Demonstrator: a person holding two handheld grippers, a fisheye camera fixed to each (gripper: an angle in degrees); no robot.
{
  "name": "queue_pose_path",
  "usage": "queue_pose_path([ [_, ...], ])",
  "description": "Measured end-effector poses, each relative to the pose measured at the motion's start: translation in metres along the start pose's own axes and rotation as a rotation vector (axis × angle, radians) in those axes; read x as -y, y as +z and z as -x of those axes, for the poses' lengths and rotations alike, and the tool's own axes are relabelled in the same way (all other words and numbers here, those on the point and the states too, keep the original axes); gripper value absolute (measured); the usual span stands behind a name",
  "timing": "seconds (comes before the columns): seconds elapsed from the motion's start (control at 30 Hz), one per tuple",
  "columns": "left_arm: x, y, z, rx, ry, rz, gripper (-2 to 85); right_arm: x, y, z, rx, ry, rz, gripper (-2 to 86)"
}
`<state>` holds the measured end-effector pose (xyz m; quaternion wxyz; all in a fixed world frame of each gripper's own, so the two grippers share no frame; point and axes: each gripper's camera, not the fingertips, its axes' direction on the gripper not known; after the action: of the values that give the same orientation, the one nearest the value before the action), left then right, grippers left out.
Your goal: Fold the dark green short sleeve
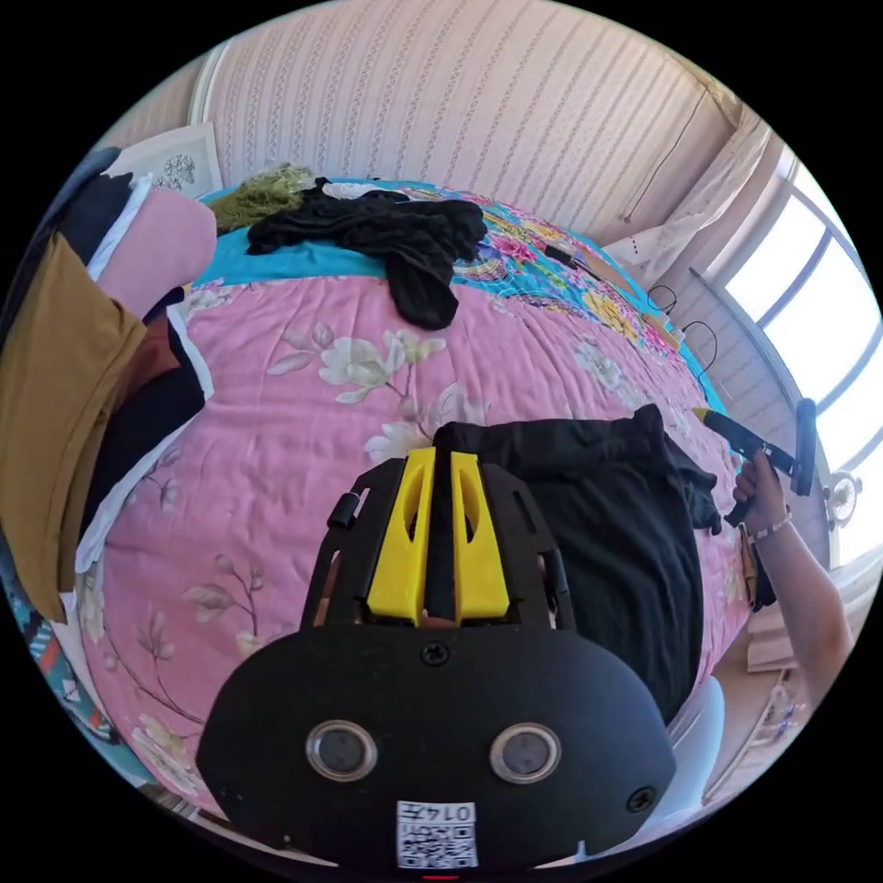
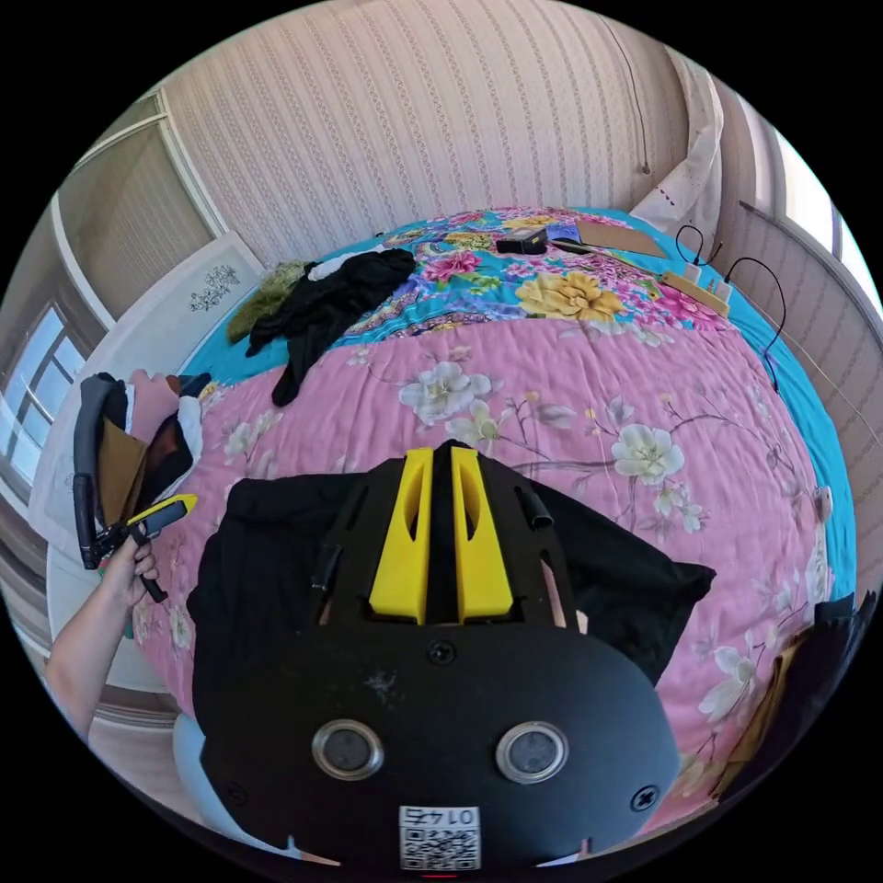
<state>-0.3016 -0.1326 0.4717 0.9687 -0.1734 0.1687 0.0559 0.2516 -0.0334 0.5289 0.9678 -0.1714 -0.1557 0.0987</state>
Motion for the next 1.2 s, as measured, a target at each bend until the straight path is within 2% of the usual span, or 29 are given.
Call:
queue_pose_path([
  [0.2,-0.088,-0.050,0.010,-0.078,0.126,0.074,6.3,-0.076,-0.061,-0.017,0.135,-0.064,0.030,6.0],
  [0.27,-0.135,-0.061,0.004,-0.080,0.177,0.143,6.7,-0.140,-0.075,-0.018,0.133,-0.060,0.132,6.1],
  [0.37,-0.181,-0.061,-0.002,-0.105,0.144,0.202,7.2,-0.213,-0.079,-0.018,0.092,-0.019,0.286,7.3],
  [0.47,-0.208,-0.046,-0.017,-0.138,0.118,0.271,8.1,-0.257,-0.086,-0.012,0.101,0.060,0.333,7.9],
  [0.57,-0.217,-0.017,-0.035,-0.093,0.155,0.378,8.3,-0.272,-0.077,-0.004,0.164,0.107,0.407,8.4],
  [0.7,-0.208,0.001,-0.043,-0.050,0.204,0.399,5.3,-0.258,-0.056,0.002,0.141,0.115,0.461,8.4],
  [0.83,-0.197,0.000,-0.049,-0.063,0.238,0.419,-0.2,-0.245,-0.024,-0.005,0.156,0.176,0.595,3.1],
  [0.97,-0.191,-0.020,-0.051,-0.036,0.280,0.384,-0.9,-0.225,-0.037,0.005,0.113,0.101,0.546,0.6],
  [1.07,-0.185,-0.015,-0.051,-0.039,0.270,0.383,-0.9,-0.219,-0.023,0.024,0.030,-0.023,0.661,0.2],
  [1.2,-0.186,0.015,-0.063,0.018,0.316,0.457,-0.8,-0.213,-0.002,0.033,-0.022,-0.059,0.725,0.3],
])
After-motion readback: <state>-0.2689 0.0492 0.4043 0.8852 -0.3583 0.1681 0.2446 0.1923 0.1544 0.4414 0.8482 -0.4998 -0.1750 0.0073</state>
